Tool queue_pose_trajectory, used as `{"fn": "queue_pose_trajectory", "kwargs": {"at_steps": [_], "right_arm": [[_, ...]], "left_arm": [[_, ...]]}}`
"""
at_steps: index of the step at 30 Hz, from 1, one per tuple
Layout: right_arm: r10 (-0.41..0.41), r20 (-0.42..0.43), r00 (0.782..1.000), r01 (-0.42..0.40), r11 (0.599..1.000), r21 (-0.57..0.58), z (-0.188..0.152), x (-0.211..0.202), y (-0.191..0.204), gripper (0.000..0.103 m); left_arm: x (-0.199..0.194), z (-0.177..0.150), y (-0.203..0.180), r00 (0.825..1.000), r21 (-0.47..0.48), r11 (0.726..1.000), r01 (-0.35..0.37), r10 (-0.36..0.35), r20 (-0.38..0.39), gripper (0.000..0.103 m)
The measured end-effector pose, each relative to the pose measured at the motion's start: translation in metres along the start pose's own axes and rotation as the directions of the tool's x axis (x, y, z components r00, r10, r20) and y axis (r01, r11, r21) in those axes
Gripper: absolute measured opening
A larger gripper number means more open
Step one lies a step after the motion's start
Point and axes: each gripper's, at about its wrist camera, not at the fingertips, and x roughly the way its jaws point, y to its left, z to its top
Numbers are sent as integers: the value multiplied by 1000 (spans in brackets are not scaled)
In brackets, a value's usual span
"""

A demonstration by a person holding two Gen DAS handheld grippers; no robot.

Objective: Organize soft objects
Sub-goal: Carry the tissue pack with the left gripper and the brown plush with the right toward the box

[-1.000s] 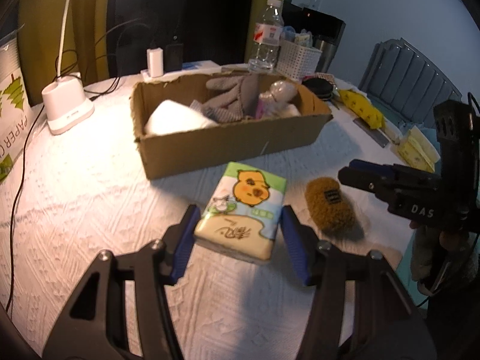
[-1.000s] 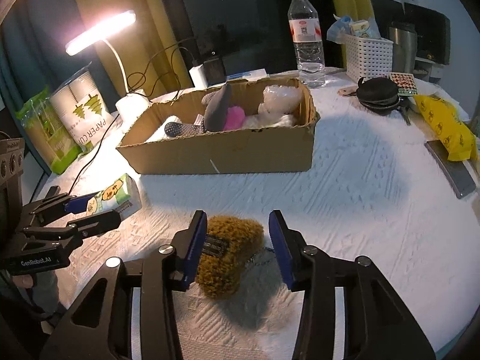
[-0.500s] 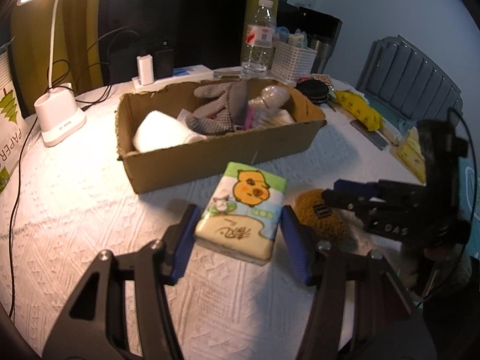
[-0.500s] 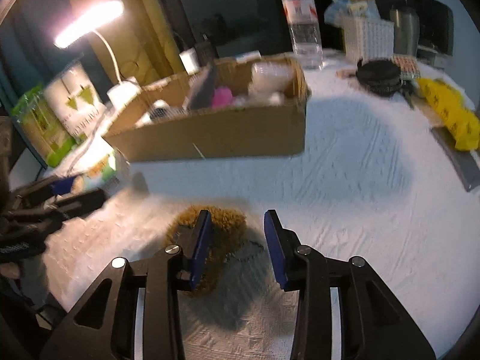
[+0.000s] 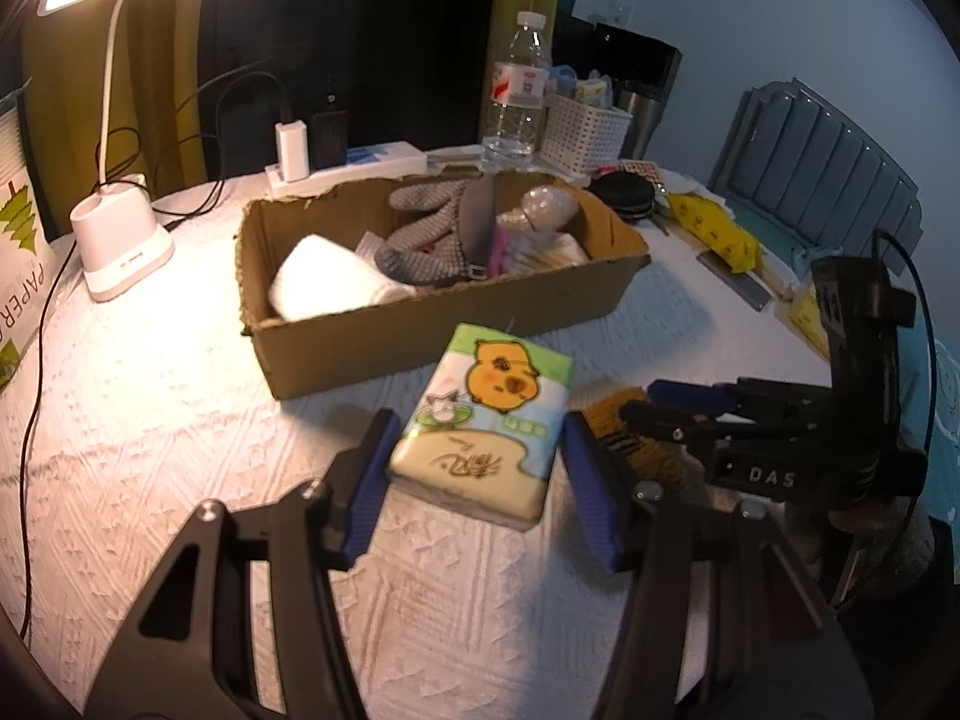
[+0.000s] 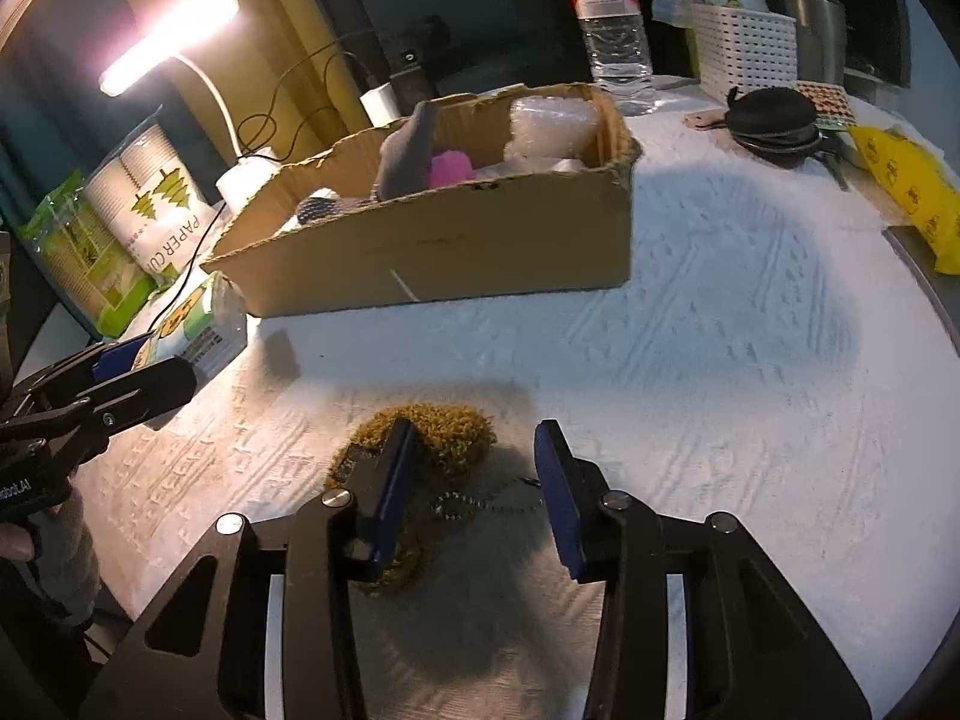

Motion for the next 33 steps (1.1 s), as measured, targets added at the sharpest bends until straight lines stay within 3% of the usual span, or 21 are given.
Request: {"fn": "queue_pose_trajectory", "kwargs": {"at_steps": [11,14,33], "right_arm": [[65,-39,997,-67,997,-31,4,9,28,43],[96,-58,994,-99,994,-52,2,16,40,29],[66,103,993,-56,993,-102,53,-28,34,28]], "left_arm": [[-9,-3,14,1000,-28,1000,3,-2,18,56],[-13,-3,18,1000,-34,999,-1,2,26,56],[-18,42,26,992,-34,998,-45,49,116,56]]}}
